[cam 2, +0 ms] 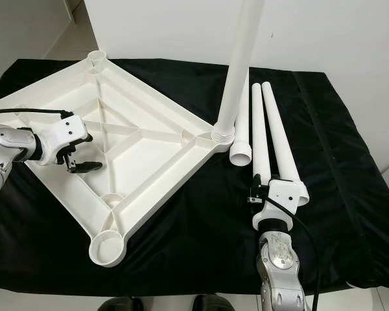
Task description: Building children table
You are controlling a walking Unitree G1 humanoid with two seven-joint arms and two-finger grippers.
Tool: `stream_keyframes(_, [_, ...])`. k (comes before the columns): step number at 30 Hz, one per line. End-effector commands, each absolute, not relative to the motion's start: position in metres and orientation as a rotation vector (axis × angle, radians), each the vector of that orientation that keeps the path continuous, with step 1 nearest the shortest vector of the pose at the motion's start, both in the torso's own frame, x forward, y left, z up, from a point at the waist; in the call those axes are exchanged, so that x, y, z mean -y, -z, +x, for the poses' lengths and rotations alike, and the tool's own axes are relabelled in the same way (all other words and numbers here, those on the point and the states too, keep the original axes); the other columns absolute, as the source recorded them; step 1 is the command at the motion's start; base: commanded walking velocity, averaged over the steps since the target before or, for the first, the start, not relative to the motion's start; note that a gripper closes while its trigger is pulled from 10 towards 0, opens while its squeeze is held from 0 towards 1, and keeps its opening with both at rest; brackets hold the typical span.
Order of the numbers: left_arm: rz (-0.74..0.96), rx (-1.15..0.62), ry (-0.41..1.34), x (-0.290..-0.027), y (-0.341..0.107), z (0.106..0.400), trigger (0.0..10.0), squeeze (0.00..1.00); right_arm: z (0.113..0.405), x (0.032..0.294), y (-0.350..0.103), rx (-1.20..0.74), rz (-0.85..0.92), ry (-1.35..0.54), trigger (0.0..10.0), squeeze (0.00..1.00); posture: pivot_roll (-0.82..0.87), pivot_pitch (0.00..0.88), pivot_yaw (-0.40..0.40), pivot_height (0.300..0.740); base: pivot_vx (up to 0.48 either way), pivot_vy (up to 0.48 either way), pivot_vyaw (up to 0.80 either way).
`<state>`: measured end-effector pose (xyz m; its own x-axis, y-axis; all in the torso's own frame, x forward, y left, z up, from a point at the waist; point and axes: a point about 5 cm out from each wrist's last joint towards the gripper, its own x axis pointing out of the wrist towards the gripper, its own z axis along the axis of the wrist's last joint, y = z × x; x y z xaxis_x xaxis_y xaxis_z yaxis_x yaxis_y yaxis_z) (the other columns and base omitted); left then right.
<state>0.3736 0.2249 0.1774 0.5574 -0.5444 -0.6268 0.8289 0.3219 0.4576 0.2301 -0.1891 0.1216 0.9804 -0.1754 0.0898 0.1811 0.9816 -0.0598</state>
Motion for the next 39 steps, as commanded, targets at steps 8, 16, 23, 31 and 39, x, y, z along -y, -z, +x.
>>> stream_keyframes(8, [0.83, -0.268, 0.68, -0.222, -0.191, 0.389, 10.0, 0.0, 0.224, 0.188, -0.114, 0.036, -0.069, 0.177, 10.0, 0.0, -0.05, 0.121, 0.011, 0.74, 0.0, 0.0, 0.0])
stream_keyframes(16, [0.885, -0.288, 0.669, -0.222, -0.191, 0.39, 10.0, 0.0, 0.221, 0.188, -0.113, 0.026, -0.069, 0.179, 10.0, 0.0, -0.05, 0.131, 0.008, 0.74, 0.0, 0.0, 0.0])
stream_keyframes(23, [1.059, -0.338, 0.652, -0.22, -0.187, 0.392, 10.0, 0.0, 0.219, 0.19, -0.113, 0.02, -0.075, 0.176, 10.0, 0.0, -0.06, 0.141, 0.004, 0.74, 0.0, 0.0, 0.0])
stream_keyframes(31, [1.112, -0.367, 0.618, -0.213, -0.195, 0.398, 10.0, 0.0, 0.216, 0.186, -0.111, 0.007, -0.068, 0.171, 10.0, 0.0, -0.05, 0.153, 0.005, 0.74, 0.0, 0.0, 0.0])
stream_keyframes(39, [1.155, -0.391, 0.638, -0.209, -0.196, 0.4, 0.0, 0.0, 0.214, 0.185, -0.11, -0.004, -0.067, 0.171, 10.0, 0.0, -0.05, 0.164, 0.004, 0.74, 0.0, 0.0, 0.0])
